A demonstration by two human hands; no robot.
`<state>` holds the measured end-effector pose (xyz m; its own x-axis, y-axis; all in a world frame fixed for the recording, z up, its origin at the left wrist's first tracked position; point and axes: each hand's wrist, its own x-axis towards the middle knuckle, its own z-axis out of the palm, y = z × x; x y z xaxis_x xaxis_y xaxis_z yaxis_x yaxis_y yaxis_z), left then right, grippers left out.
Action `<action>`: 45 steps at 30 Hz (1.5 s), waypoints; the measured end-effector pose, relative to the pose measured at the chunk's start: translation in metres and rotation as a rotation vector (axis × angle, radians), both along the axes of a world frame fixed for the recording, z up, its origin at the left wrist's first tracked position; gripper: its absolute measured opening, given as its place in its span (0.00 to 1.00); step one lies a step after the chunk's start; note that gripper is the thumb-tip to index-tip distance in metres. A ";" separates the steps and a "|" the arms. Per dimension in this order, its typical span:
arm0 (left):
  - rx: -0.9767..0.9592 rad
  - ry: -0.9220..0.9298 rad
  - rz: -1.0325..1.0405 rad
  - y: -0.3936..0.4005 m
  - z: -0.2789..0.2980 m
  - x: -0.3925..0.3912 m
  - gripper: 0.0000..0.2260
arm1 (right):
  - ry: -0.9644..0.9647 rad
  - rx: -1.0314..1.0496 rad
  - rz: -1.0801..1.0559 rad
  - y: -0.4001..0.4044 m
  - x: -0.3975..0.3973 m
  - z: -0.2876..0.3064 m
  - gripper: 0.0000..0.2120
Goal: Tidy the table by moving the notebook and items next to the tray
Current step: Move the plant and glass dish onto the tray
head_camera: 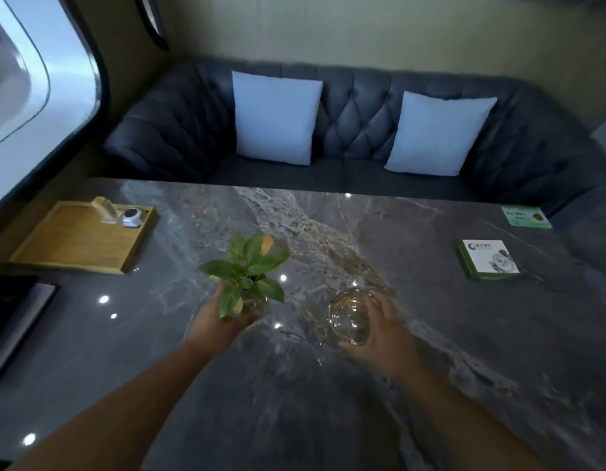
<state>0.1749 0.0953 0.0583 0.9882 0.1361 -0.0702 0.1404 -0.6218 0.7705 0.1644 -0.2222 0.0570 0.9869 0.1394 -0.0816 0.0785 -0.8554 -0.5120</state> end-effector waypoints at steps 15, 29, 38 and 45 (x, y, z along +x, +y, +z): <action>-0.095 -0.043 0.291 0.079 0.046 -0.053 0.22 | -0.105 0.060 0.343 0.105 0.026 0.020 0.54; -0.076 -0.005 0.411 0.266 0.044 -0.049 0.19 | -0.069 0.013 0.398 0.292 0.060 0.007 0.55; -0.112 0.025 0.290 0.421 0.022 0.025 0.21 | -0.009 0.000 0.237 0.448 0.092 -0.020 0.53; -0.128 0.036 0.240 0.483 -0.001 0.089 0.23 | -0.007 -0.020 0.231 0.518 0.140 -0.035 0.53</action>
